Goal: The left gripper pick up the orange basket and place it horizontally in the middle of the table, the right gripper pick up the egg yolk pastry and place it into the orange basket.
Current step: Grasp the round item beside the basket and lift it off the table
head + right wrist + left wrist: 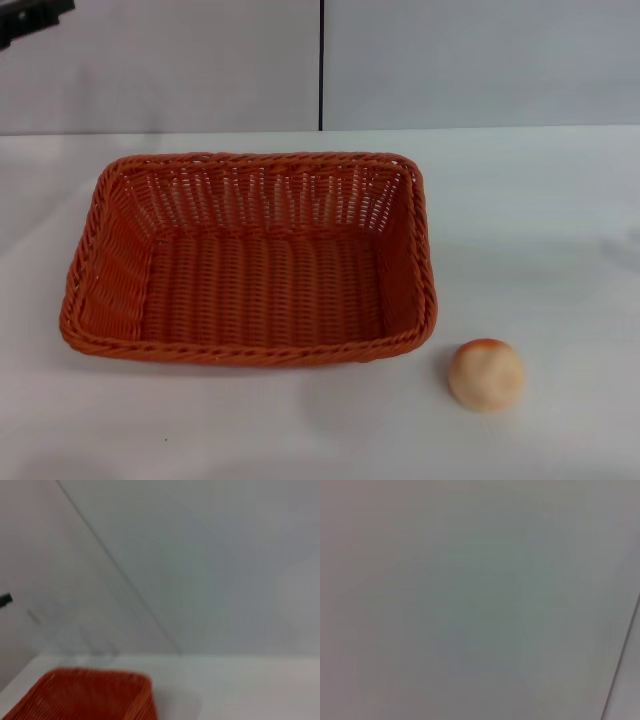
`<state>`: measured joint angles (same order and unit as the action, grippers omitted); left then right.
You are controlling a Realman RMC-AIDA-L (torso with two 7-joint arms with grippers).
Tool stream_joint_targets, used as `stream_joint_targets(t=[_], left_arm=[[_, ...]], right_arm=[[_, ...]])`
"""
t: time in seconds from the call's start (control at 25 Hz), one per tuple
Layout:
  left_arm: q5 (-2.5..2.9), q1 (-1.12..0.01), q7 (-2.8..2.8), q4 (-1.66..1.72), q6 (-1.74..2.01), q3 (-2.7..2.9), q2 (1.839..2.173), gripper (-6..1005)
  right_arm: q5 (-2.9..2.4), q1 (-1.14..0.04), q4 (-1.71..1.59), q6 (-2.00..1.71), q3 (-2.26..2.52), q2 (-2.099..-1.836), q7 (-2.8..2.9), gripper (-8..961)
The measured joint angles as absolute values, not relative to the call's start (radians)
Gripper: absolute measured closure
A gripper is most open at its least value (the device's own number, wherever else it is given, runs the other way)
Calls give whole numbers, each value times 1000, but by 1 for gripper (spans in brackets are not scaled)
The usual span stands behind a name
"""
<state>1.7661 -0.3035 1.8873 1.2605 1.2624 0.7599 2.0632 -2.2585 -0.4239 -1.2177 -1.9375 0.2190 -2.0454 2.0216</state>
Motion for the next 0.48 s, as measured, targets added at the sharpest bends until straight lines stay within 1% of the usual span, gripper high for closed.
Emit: stream_joint_targets(t=[0.04,0.16,0.2,0.24,0.32,0.4,0.44,0.48], left_arm=[[1677,-282,1789,1182,1263,759,2063,186],[1610,-267,1692,1107,1267,755,2061,186],[1588,-260,1655,1080,1270,754,2062,186],[1543,-246,1562,1031,1272,755,2064,186],[1503,-236,1470,988,1275,761,2065,186],[1478,-232,1417,964,1277,764,2066,186],[1428,-228,1333,900,1282,769,2067,186],[1408,-229,1303,871,1284,769,2067,186]], right_arm=[[-2304,-445,-1259,-1967,258,-2042,2128,377],[-2343,-463,-1284,-1994,308,-2036,2222,377],[-2361,-474,-1289,-2012,335,-2031,2269,377],[-2383,-500,-1281,-2051,384,-2020,2354,377],[-2390,-520,-1259,-2081,426,-2015,2423,378],[-2391,-528,-1246,-2085,452,-2015,2458,378],[-2391,-536,-1228,-2083,499,-2020,2524,378],[-2391,-536,-1228,-2083,499,-2020,2524,378]])
